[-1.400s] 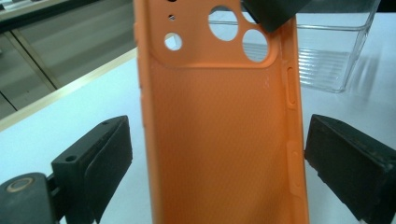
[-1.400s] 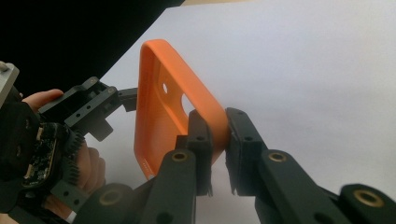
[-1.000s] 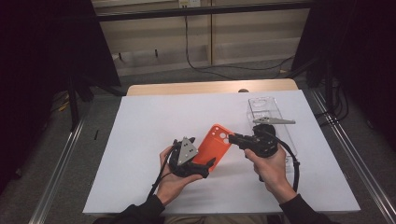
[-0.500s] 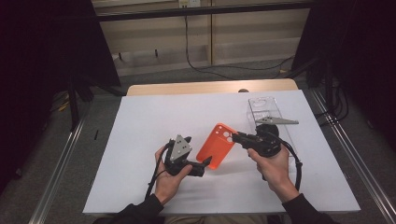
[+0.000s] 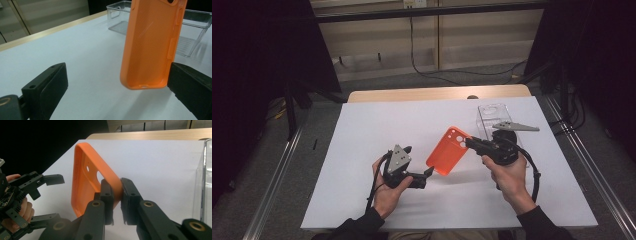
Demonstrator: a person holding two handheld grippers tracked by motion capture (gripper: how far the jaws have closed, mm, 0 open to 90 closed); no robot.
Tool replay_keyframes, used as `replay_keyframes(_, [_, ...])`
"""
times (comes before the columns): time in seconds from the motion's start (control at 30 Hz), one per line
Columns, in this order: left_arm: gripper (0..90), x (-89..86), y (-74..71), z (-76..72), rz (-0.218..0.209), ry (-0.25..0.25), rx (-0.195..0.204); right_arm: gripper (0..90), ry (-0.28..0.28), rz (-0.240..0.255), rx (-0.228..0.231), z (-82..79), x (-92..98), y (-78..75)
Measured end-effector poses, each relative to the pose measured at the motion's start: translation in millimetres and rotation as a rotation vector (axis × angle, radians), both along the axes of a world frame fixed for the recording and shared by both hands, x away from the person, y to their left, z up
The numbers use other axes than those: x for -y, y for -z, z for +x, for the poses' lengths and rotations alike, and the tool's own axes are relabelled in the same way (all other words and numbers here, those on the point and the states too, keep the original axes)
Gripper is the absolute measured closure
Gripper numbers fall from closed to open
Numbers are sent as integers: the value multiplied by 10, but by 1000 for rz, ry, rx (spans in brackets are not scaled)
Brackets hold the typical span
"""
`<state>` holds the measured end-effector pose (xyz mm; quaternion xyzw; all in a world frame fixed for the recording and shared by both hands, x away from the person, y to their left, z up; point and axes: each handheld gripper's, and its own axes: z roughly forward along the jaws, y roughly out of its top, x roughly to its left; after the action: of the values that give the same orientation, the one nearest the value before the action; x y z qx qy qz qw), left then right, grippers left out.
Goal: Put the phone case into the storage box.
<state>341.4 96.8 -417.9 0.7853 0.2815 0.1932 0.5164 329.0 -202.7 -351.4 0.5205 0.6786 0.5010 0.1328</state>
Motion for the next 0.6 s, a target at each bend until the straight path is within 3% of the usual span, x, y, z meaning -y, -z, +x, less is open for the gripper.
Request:
replay_keyframes(0.27, [23, -131, -9, 8, -34, -23, -17, 812, 11, -9, 29, -9, 31, -61])
replay_keyframes(0.33, [29, -171, -14, 11, -24, -55, -25, 812, 9, -14, 37, -12, 35, -81])
replay_keyframes(0.37, [24, -167, -16, 4, -29, -77, -11, 812, 8, -14, 38, -15, 39, -93])
replay_keyframes(0.47, [27, -208, -25, -25, -66, -64, -24, 812, 13, -15, 49, -15, 56, -116])
replay_keyframes(0.6, [28, -284, -5, -45, -68, -64, -16, 812, 23, -19, 59, -21, 87, -133])
